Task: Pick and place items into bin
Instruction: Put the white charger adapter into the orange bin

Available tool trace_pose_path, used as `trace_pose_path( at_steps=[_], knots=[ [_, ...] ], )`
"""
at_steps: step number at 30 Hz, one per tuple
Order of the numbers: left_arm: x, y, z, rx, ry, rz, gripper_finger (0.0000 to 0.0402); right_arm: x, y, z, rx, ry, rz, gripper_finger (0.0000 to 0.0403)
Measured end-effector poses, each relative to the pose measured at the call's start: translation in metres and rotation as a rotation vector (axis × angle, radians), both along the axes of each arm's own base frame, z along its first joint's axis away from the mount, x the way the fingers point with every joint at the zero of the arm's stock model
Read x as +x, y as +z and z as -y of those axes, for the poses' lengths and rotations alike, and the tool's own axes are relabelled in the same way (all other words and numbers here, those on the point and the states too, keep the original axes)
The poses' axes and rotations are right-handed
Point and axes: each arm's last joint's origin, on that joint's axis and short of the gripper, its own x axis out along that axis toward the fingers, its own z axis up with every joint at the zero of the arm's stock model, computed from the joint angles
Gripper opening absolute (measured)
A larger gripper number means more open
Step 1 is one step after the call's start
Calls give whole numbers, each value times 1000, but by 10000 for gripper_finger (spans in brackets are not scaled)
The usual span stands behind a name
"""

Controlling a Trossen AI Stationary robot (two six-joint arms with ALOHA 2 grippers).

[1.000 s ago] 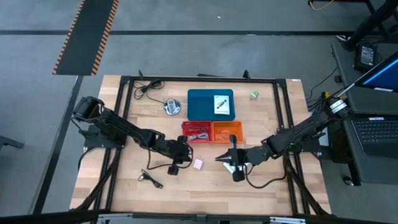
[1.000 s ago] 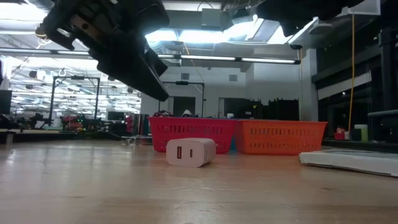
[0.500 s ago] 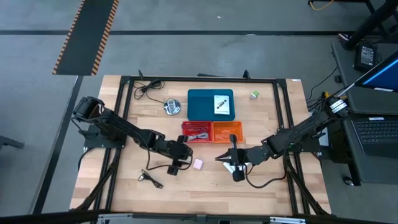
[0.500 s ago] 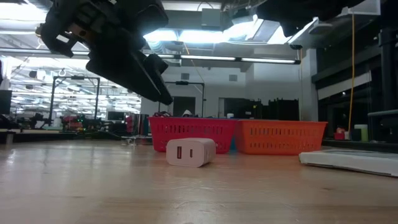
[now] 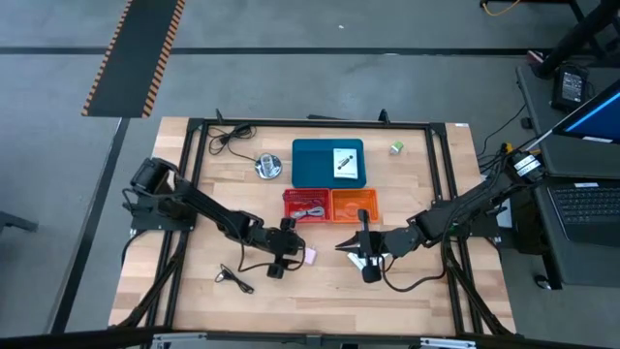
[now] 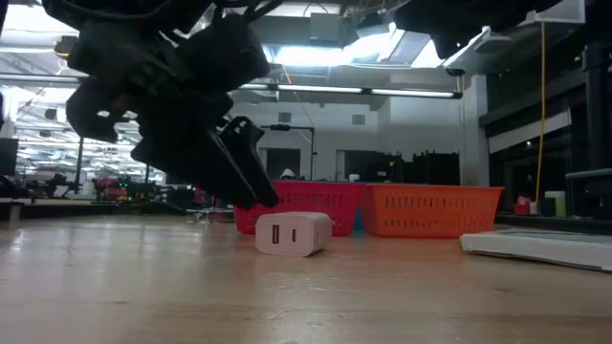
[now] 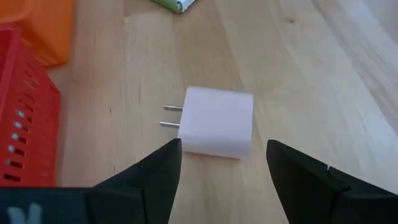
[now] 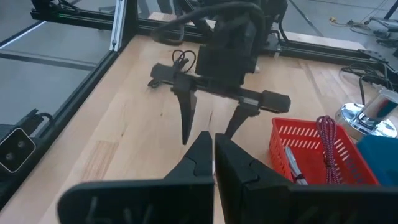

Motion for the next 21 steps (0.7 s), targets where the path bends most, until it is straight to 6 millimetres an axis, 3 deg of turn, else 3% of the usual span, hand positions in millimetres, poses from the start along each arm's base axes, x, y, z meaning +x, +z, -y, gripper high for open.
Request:
trace_pose_path(
  at_steps=[21],
  knots=[
    [2, -7, -2, 7, 26, -8, 231, 0, 0, 0, 0, 1, 0, 0]
  ],
)
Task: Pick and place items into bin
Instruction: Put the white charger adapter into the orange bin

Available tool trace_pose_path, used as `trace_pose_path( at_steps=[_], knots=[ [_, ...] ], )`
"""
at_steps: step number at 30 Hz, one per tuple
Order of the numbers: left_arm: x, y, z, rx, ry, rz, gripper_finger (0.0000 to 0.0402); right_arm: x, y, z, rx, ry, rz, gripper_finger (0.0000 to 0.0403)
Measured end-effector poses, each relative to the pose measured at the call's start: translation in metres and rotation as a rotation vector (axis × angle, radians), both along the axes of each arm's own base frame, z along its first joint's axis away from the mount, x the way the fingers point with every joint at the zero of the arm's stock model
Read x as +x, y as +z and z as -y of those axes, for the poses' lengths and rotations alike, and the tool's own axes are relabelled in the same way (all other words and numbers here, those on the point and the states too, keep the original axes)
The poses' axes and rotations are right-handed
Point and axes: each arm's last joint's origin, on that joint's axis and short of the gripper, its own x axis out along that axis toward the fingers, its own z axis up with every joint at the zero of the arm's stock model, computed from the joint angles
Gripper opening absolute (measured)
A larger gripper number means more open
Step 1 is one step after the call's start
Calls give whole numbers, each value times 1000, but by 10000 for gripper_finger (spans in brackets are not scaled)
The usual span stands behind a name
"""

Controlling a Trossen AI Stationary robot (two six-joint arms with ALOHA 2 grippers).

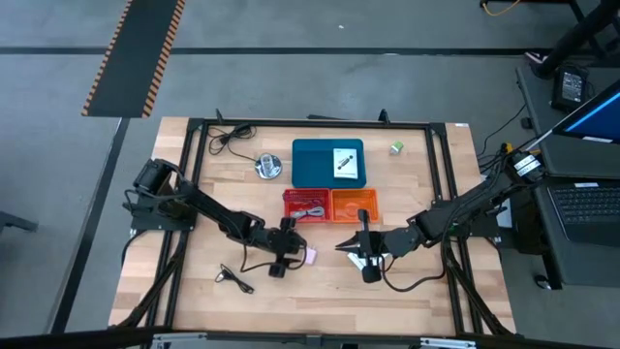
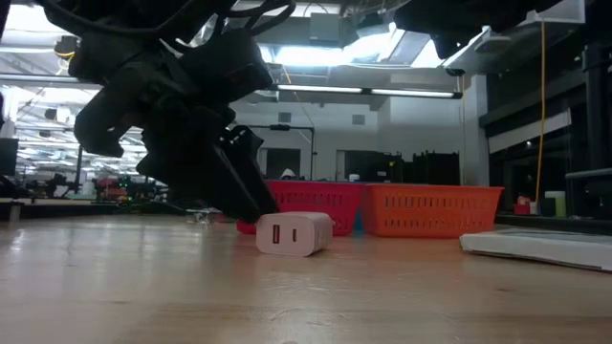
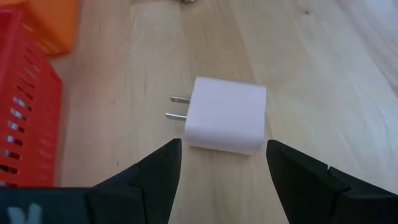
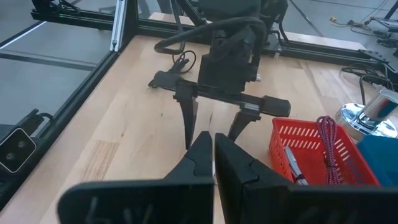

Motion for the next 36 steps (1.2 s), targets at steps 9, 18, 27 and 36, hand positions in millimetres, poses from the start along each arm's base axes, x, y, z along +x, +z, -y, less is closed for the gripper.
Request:
trace_pose_path(
  at_steps=[9, 18, 27, 36],
  knots=[
    [4, 15, 0, -107, 136, 62, 231, 0, -1, 0, -8, 2, -7, 0],
    [21, 37, 10, -207, 308, 53, 231, 0, -1, 1, -34, 8, -14, 0],
    [37, 56, 34, -186, 488, -3, 231, 0, -2, 1, -103, 34, -16, 0],
    [62, 38, 40, -226, 696, -167, 230, 0, -2, 1, -189, 67, -13, 0]
  ],
)
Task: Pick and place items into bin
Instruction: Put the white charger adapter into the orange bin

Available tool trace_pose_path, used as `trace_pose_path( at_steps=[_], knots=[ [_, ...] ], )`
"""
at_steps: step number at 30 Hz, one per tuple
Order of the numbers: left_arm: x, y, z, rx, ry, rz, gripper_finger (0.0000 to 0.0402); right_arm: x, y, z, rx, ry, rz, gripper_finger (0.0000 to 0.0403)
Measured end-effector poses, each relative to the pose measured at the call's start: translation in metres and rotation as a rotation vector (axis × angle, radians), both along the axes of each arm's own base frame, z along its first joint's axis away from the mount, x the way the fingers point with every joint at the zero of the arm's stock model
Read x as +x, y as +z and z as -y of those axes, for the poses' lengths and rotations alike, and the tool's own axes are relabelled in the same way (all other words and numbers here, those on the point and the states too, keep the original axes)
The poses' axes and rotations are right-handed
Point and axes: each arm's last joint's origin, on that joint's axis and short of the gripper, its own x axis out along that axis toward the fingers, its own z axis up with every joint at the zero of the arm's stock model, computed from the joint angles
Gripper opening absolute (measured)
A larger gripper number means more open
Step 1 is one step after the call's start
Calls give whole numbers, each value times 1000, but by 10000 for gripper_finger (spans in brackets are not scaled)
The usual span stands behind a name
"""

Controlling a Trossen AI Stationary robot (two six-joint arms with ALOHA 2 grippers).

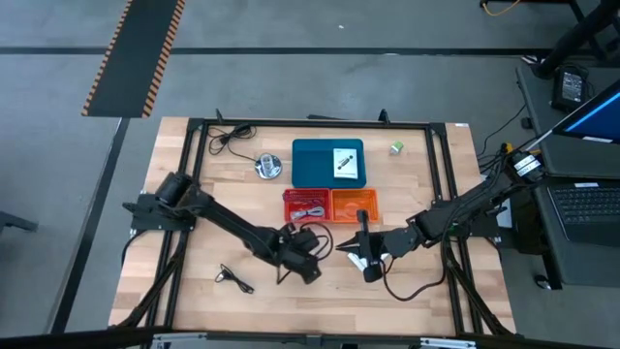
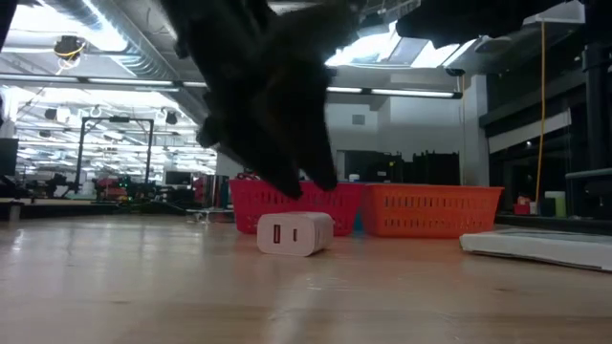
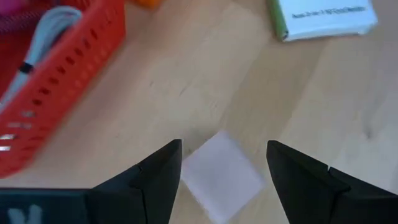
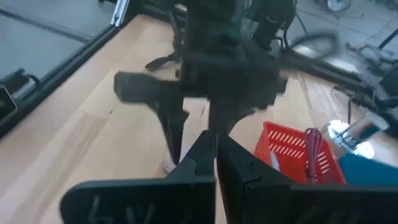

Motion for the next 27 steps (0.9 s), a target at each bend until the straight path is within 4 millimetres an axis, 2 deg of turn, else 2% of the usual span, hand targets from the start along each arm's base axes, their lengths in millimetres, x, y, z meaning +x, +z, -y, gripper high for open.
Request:
trace_pose_path(
  at_steps=[5, 9, 18, 27],
  knots=[
    [13, -15, -5, -36, 68, -36, 230, 2, 3, 1, -37, 16, 33, 0],
    [15, -24, -9, -109, 91, -75, 230, 4, 3, 4, -34, 1, 37, 0],
    [16, -24, -12, -187, 74, -108, 230, 5, 3, 7, -27, -13, 35, 0],
    [18, -24, -23, -266, 63, -167, 230, 5, 3, 7, -25, -13, 36, 0]
  ],
)
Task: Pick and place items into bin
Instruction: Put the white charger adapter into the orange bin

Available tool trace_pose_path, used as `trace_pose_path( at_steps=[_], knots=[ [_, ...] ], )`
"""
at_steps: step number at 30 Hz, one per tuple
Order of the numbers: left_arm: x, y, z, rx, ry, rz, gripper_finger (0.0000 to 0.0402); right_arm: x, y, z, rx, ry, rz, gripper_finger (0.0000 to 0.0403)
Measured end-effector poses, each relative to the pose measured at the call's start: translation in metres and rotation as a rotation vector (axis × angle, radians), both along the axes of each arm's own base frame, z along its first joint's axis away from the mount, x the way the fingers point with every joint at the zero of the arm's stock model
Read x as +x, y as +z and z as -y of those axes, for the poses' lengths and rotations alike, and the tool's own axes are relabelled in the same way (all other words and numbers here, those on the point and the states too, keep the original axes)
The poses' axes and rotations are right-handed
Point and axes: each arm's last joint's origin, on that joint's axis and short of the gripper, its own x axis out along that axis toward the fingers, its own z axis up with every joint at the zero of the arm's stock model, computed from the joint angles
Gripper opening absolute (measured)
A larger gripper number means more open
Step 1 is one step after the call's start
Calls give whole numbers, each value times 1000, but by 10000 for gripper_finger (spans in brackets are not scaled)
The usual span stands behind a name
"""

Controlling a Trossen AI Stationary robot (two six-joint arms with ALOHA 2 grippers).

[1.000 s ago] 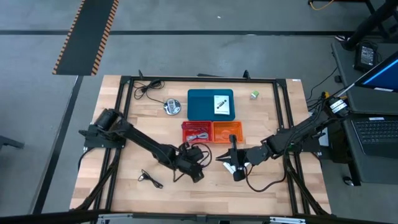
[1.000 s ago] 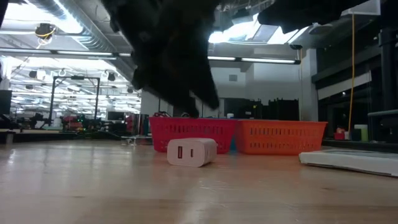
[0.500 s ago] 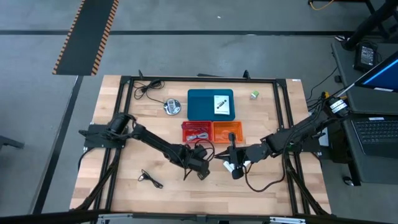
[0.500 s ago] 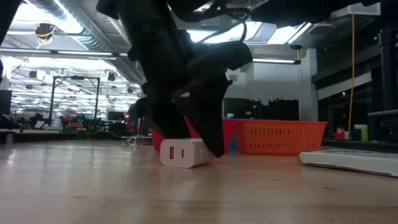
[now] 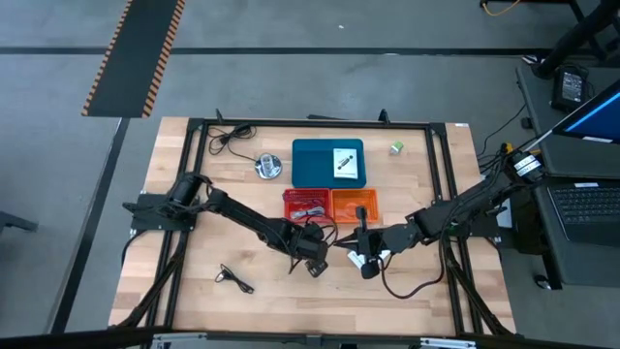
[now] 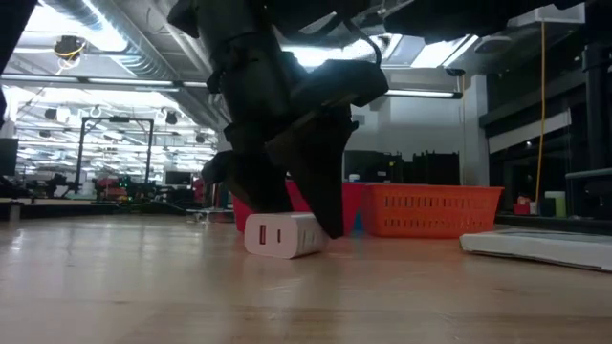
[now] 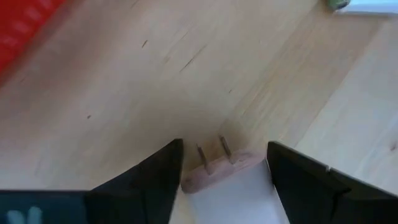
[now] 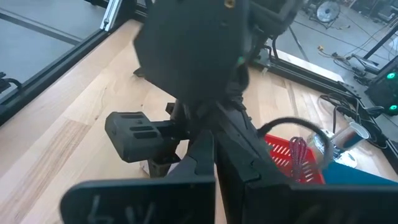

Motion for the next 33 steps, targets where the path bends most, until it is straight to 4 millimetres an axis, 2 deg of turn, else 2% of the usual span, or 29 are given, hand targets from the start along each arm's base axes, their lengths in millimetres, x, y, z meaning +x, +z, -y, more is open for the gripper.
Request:
trace_pose_path(
  at_steps=[8, 14, 22, 29, 33],
  knots=[
    [-4, 7, -8, -95, -16, -59, 230, 0, 0, 0, 0, 0, 0, 0],
    [-14, 18, -16, -78, 2, -114, 230, 0, 0, 0, 0, 0, -1, 0],
    [-15, 18, -15, -82, -27, -142, 230, 0, 0, 0, 0, 0, -1, 0],
    [-22, 38, -16, -100, -55, -221, 230, 0, 0, 0, 2, 0, 3, 0],
    [-27, 49, -18, -61, 15, -262, 230, 0, 0, 0, 6, -2, 2, 0]
  ],
)
